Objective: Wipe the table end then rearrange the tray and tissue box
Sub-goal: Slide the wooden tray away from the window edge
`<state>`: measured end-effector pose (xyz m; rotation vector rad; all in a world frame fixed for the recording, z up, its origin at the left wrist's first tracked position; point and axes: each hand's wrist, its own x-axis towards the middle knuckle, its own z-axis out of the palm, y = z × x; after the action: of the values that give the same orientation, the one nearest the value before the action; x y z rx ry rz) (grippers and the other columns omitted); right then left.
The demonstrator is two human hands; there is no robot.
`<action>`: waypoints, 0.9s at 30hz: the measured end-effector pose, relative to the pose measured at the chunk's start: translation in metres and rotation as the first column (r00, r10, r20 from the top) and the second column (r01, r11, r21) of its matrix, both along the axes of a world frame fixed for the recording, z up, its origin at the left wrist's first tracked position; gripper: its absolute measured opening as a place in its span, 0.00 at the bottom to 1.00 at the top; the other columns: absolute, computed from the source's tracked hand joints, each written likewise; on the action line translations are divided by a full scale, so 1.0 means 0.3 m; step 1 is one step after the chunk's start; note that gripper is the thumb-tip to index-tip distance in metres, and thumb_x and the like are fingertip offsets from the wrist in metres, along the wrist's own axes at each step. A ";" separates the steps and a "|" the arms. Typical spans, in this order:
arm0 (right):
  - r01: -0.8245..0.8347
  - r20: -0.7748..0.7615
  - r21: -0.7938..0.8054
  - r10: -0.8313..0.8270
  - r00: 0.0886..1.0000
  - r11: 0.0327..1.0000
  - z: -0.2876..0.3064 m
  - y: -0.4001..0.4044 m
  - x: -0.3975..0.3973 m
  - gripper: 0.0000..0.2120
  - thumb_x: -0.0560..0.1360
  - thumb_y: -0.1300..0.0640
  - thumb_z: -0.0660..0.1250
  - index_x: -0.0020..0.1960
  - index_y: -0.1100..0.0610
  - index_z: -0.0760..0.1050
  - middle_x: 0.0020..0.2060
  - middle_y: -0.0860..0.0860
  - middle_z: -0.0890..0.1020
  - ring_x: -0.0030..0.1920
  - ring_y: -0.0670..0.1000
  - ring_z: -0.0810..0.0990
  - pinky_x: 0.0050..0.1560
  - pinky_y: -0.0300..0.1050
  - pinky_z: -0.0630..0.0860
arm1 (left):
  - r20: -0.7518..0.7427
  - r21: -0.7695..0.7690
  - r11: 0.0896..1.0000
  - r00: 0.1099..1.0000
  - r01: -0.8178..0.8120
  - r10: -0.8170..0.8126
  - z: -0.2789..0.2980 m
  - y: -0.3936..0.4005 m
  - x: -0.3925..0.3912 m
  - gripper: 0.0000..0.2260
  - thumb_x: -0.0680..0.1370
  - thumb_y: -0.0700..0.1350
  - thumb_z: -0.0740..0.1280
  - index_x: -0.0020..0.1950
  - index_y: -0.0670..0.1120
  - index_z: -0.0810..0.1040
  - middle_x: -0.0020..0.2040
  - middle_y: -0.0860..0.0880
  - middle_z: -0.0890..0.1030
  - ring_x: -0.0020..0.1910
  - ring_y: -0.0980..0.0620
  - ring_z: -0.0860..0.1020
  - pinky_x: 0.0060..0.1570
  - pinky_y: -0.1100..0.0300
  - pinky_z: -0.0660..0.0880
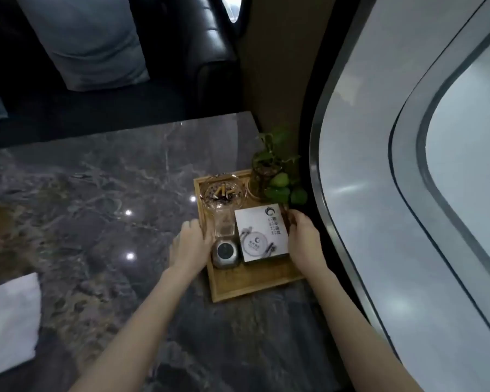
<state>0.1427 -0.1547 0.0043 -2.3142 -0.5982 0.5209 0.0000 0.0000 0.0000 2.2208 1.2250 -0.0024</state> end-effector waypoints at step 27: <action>0.200 0.119 -0.058 -0.192 0.974 0.978 -0.204 -0.039 -0.006 0.13 0.79 0.59 0.57 0.59 0.63 0.74 0.48 0.64 0.82 0.47 0.63 0.81 0.43 0.45 0.73 | 0.043 0.159 0.987 0.998 0.038 -0.046 -0.139 0.025 0.006 0.09 0.76 0.42 0.63 0.39 0.37 0.74 0.39 0.37 0.78 0.36 0.40 0.76 0.36 0.50 0.70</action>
<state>0.1408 -0.1665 -0.0568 -2.4486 -0.4024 0.3242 0.0017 0.0074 -0.0417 2.3689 1.1895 0.1333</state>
